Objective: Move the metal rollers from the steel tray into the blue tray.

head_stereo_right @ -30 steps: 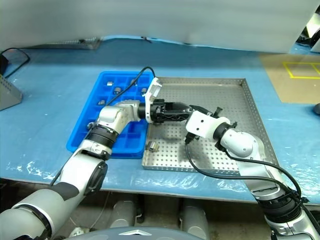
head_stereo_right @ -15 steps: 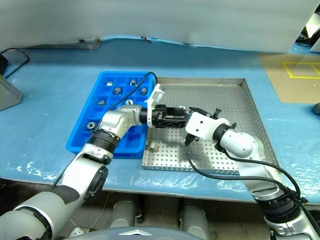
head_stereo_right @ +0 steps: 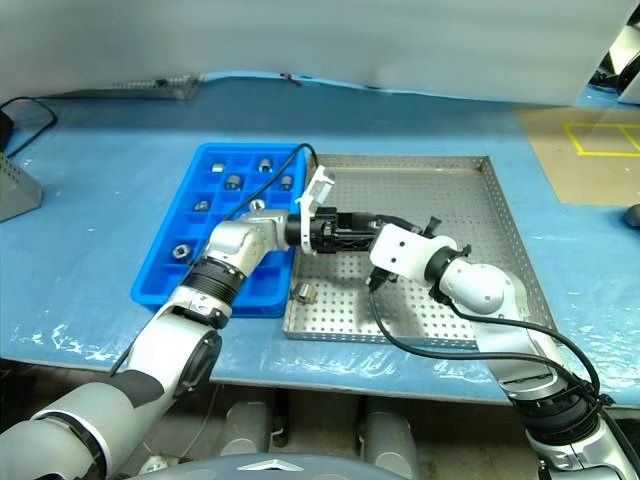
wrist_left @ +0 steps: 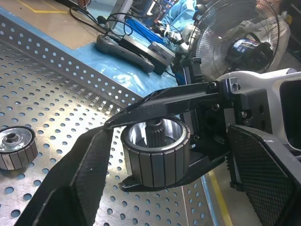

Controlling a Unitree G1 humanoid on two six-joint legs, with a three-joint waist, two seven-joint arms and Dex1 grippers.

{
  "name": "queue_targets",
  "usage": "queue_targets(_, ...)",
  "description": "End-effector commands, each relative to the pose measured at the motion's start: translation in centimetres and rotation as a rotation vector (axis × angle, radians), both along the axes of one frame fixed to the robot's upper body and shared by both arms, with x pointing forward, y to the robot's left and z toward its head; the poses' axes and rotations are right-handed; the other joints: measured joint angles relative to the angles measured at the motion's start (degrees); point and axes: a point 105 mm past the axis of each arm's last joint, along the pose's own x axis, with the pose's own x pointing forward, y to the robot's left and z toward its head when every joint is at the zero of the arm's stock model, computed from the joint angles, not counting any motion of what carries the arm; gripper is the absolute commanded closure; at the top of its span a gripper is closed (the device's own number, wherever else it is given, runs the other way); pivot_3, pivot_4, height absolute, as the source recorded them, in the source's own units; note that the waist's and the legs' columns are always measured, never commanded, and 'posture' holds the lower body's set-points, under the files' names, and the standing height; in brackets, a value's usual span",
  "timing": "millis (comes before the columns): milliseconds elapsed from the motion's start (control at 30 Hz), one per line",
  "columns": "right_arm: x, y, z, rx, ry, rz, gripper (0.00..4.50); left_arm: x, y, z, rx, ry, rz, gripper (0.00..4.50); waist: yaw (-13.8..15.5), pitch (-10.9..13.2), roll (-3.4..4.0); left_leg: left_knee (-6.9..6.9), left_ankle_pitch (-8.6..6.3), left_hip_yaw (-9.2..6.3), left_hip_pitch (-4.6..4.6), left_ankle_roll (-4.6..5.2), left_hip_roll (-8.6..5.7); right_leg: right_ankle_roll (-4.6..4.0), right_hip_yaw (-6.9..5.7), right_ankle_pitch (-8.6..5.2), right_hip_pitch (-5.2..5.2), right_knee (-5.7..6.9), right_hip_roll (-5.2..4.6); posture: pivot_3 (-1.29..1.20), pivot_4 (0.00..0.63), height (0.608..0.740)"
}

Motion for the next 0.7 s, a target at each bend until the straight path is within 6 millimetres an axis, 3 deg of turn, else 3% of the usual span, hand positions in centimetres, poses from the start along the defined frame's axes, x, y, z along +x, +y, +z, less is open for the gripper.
queue_targets(33, -0.2, 0.3, 1.7, 0.010, -0.070, 0.013, 3.28, -0.2, -0.3, 1.2, -0.013, -0.063, -0.014, 1.01, 0.0, 0.0, 0.00, 0.00, 0.00, 0.00, 0.00, 0.00, 0.00, 0.00, 0.00, 0.00, 0.00, 0.00, 0.00, -0.10, 0.150, 0.740)
queue_targets(200, -0.2, 0.3, 1.8, 0.013, -0.073, 0.011, 3.28, 0.3, -0.7, 1.1, 0.003, -0.077, 0.030, 2.68, 0.0, 0.0, 0.00, 0.00, 0.00, 0.00, 0.00, 0.00, 0.01, 0.00, 0.00, 0.00, 0.00, 0.00, 0.00, -0.10, 0.150, 0.740)
queue_targets(700, 0.0, 0.2, 1.8, 0.017, -0.072, -0.005, 3.28, 0.8, -1.0, 1.4, -0.002, -0.092, 0.057, 2.75, 0.0, 0.0, 0.00, 0.00, -0.01, 0.00, -0.02, 0.01, 0.00, 0.00, 0.00, 0.00, 0.00, -0.03, 0.00, -0.10, 0.150, 0.740)
